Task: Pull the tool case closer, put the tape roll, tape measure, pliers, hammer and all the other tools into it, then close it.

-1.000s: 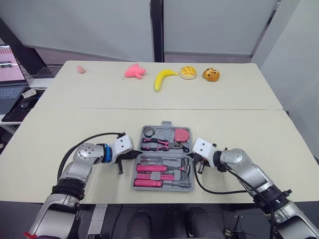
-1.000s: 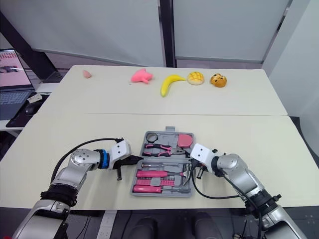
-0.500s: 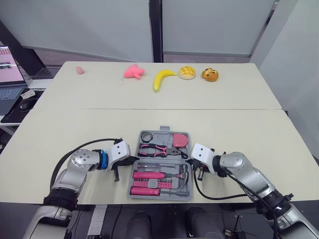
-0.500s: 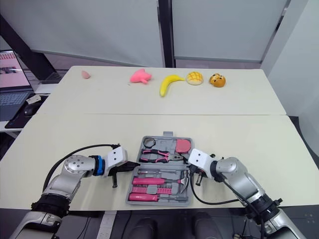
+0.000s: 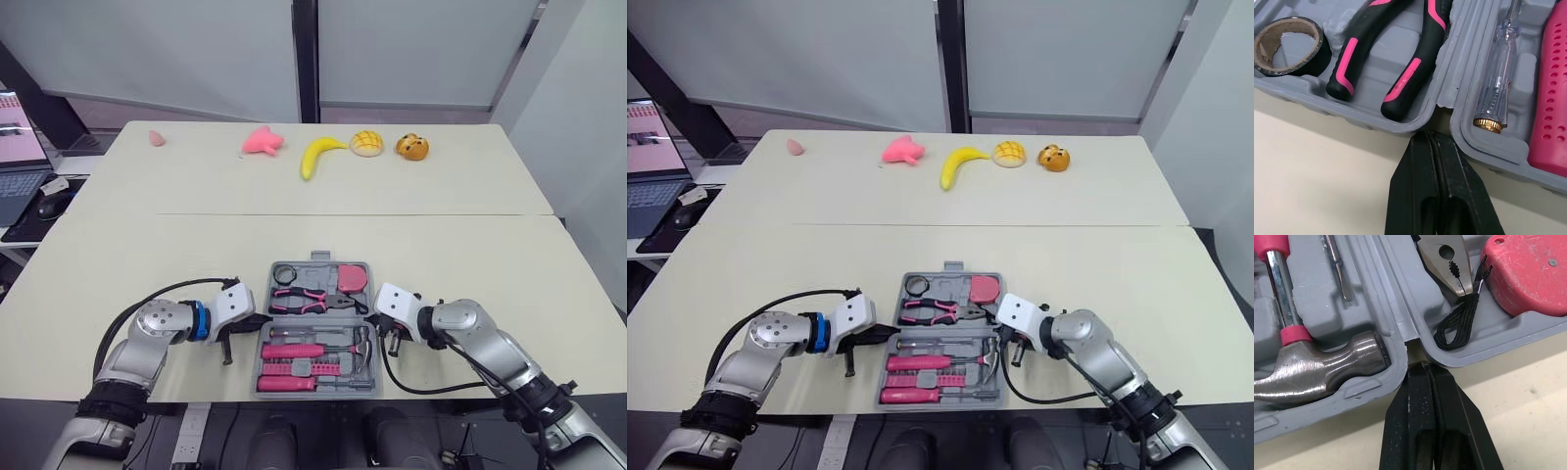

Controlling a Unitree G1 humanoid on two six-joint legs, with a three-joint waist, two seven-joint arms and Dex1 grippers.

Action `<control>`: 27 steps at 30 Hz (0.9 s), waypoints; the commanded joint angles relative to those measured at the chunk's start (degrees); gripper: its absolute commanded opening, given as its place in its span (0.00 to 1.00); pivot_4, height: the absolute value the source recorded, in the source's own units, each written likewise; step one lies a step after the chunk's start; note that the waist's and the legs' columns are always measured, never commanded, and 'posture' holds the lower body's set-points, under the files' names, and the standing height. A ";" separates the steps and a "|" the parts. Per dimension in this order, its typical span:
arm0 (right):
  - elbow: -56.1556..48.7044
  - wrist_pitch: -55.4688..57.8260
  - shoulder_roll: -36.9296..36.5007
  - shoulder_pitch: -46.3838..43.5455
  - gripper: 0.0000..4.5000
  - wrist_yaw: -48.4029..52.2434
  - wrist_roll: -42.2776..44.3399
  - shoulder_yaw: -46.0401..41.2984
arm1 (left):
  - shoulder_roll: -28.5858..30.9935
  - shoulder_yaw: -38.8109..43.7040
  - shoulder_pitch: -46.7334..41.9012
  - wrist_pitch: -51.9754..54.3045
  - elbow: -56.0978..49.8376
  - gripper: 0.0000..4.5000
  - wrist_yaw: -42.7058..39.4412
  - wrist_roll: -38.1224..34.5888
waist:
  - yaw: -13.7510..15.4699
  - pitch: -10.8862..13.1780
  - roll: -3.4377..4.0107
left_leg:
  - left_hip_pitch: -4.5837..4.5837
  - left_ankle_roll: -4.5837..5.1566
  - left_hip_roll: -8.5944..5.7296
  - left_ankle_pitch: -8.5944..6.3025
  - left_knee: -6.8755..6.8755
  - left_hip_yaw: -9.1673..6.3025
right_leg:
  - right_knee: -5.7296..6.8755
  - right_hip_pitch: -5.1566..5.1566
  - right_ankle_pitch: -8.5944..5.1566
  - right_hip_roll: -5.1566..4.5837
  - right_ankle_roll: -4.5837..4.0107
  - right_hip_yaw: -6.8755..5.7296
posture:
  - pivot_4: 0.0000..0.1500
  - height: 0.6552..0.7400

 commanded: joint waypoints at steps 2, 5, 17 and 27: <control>-3.26 -0.84 0.95 0.00 0.00 1.35 1.11 1.48 | -1.15 -2.19 0.45 -0.66 -2.67 0.00 -1.80 -1.12 | 0.01 0.00 0.00 | 0.00 0.00 0.00 0.00 0.00 0.00 | 0.00 0.00 0.00 0.00 0.00 0.00 | 1.00 0.83; -3.13 -0.91 1.07 -0.02 0.00 1.16 1.06 1.43 | -1.44 -2.24 0.16 -1.24 -2.00 0.00 -1.47 -0.76 | 0.01 0.00 0.00 | 0.00 0.00 0.00 0.00 0.00 0.00 | 0.00 0.00 0.00 0.00 0.00 0.00 | 1.00 0.83; -2.60 -1.02 1.32 -0.51 0.00 0.70 0.99 0.99 | -2.19 -2.29 -1.36 -2.42 0.23 0.00 -0.82 0.31 | 0.02 0.00 0.00 | 0.01 0.00 0.00 0.00 0.00 0.00 | 0.01 0.01 0.00 0.00 0.00 0.00 | 1.00 0.83; -2.27 -1.16 1.32 -0.79 0.00 0.51 0.94 0.58 | -2.28 -2.29 -2.48 -3.09 1.88 0.00 -0.67 0.65 | 0.07 0.00 0.00 | 0.02 0.00 0.00 0.00 0.01 0.00 | 0.02 0.02 0.00 0.00 0.00 0.00 | 1.00 0.83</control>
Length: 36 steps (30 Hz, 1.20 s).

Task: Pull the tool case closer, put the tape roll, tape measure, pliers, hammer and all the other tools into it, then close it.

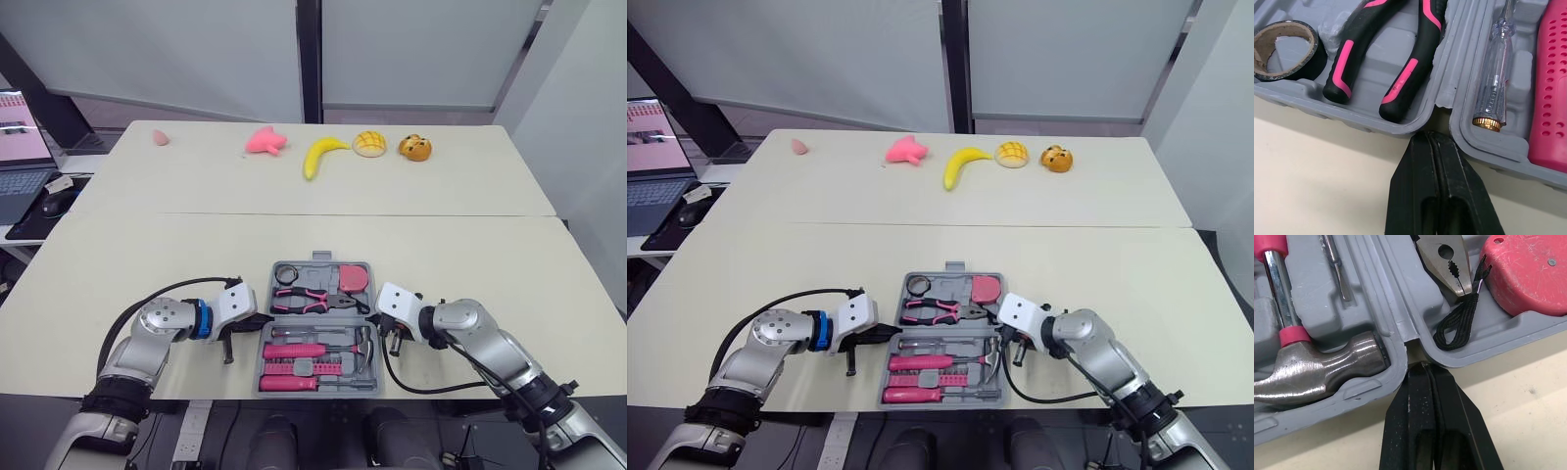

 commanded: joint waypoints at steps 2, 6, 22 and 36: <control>-2.25 -1.29 1.54 -0.82 0.00 0.48 1.03 0.75 | -1.60 -1.93 -0.89 -1.31 -0.35 0.00 -0.21 -0.14 | 0.01 0.00 0.00 | 0.00 0.00 0.00 0.00 0.00 0.00 | 0.00 0.00 0.00 0.00 0.00 0.00 | 1.00 0.83; -2.26 -1.29 1.50 -0.87 0.00 0.54 1.05 0.74 | -1.45 -1.99 -0.56 -1.18 -0.73 0.00 -0.41 -0.24 | 0.01 0.00 0.00 | 0.00 0.00 0.00 0.00 0.00 0.00 | 0.00 0.00 0.00 0.00 0.00 0.00 | 1.00 0.83; -14.78 2.11 -7.79 8.11 0.00 1.12 5.78 -8.56 | 11.33 10.30 10.07 0.05 -10.66 0.00 -5.36 -11.32 | -0.77 0.01 0.00 | -0.01 0.00 0.02 0.00 -0.06 0.02 | -0.02 -0.03 -0.04 -0.01 -0.03 0.02 | 1.00 0.83; -22.66 5.71 -7.69 10.26 0.00 1.34 14.31 -11.02 | 8.11 3.36 23.25 11.88 -38.65 0.00 -0.42 -14.58 | 0.08 0.02 0.00 | 0.03 -0.01 0.03 -0.01 -0.03 0.03 | -0.06 0.02 -0.23 0.01 0.22 0.04 | 1.00 0.83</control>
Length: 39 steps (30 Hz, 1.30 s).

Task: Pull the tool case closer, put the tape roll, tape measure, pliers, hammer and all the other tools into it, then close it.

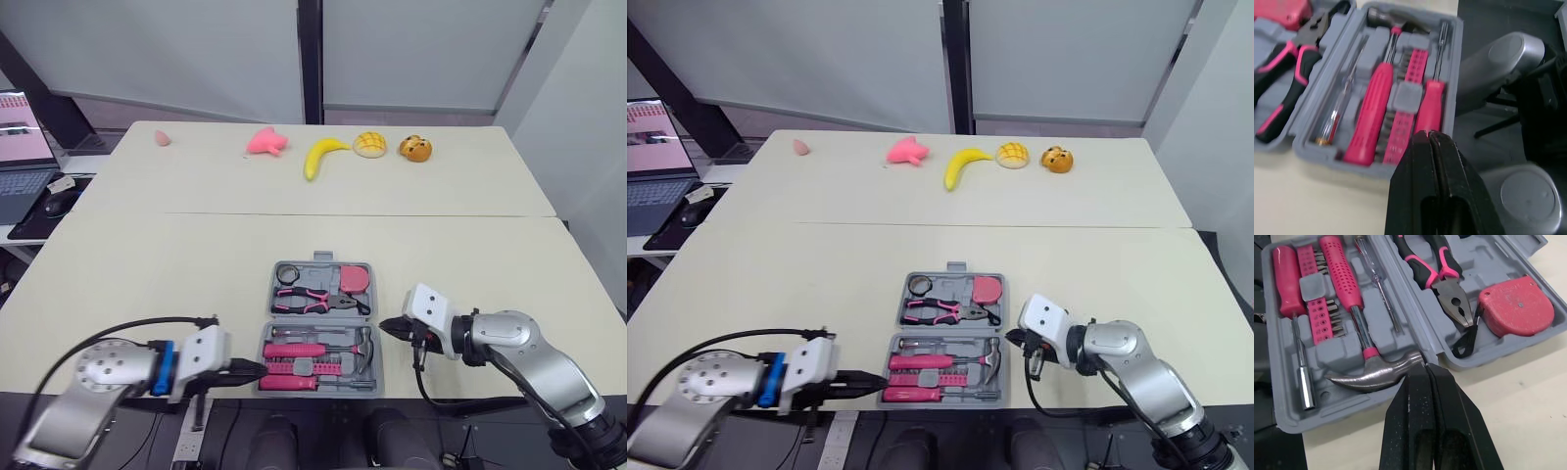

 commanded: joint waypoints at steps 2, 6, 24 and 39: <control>-2.80 0.49 0.01 -0.65 0.00 -0.99 1.58 -0.50 | -2.56 -5.37 -3.42 1.42 0.06 0.00 2.90 3.43 | 0.00 0.00 0.00 | -0.01 0.00 0.00 0.00 -0.02 0.00 | -0.02 -0.01 0.00 0.01 0.00 0.00 | 1.00 0.83; -3.04 1.23 -0.26 -0.98 0.00 -1.47 1.67 -0.26 | -4.01 -9.91 -5.39 0.21 2.85 0.00 3.67 6.97 | -0.20 0.00 0.00 | -0.02 0.00 0.00 0.00 -0.04 0.01 | -0.07 -0.01 -0.01 0.01 -0.02 0.01 | 1.00 0.83; -1.76 17.70 3.50 -7.87 0.09 -6.34 7.98 -4.35 | -4.94 -15.40 -6.91 -6.17 14.77 0.00 5.57 13.88 | -0.28 -0.11 0.15 | 0.03 0.00 0.00 0.00 -0.04 0.02 | -0.08 0.03 0.00 0.01 -0.02 0.03 | 1.00 0.83; 27.89 32.40 21.44 -27.09 0.80 -23.26 9.16 -11.99 | -5.79 -17.03 -7.53 -6.92 16.69 0.00 5.70 14.27 | -0.96 -0.33 0.47 | 0.06 0.01 -0.01 0.00 -0.10 0.03 | -0.08 0.04 0.16 0.00 -0.29 0.04 | 1.00 0.83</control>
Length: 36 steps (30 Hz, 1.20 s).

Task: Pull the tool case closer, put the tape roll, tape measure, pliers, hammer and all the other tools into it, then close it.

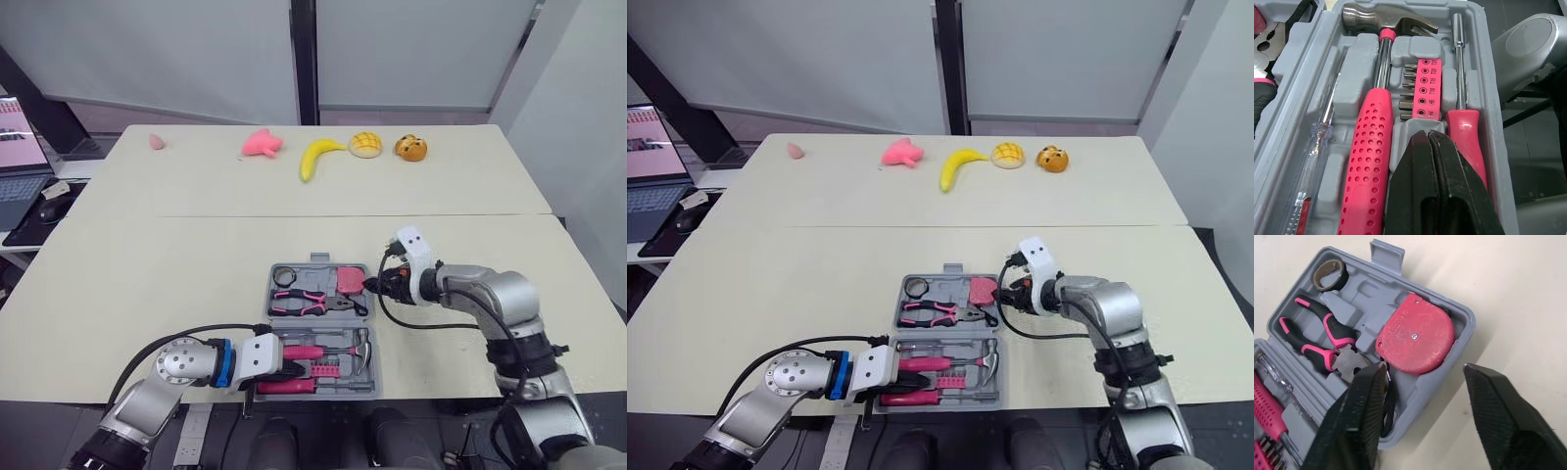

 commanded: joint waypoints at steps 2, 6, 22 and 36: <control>6.93 -1.72 3.14 -3.11 0.96 -4.12 -0.24 -3.43 | 0.05 -2.56 1.05 2.98 2.55 0.00 0.52 3.15 | -0.04 -0.03 0.05 | 0.00 0.00 0.00 0.00 0.00 0.00 | 0.01 0.00 0.00 0.00 0.00 0.00 | 1.00 0.83; 12.17 -1.80 5.28 -4.63 1.00 -5.26 1.05 -5.83 | -0.11 -2.89 0.83 3.69 2.35 0.00 0.61 3.13 | -0.02 -0.05 0.08 | 0.00 0.00 0.00 0.00 0.00 0.00 | 0.01 0.00 0.00 0.00 0.01 0.00 | 1.00 0.83; 27.81 -7.15 9.03 -11.60 1.00 5.47 5.82 -6.79 | 1.68 -3.93 1.89 3.10 6.64 0.00 -0.21 4.98 | -0.64 -0.44 0.48 | 0.04 0.01 0.00 0.00 -0.07 0.03 | -0.03 0.00 -0.02 0.02 0.04 0.02 | 1.00 0.83; 21.26 -20.95 2.87 -12.20 1.00 26.15 3.66 5.22 | 0.44 -5.37 2.32 -13.64 26.09 0.00 2.50 8.64 | -2.06 -1.57 1.76 | 1.37 0.19 0.01 0.10 -0.87 0.06 | -0.27 1.01 -0.22 0.09 0.13 0.12 | 1.00 0.83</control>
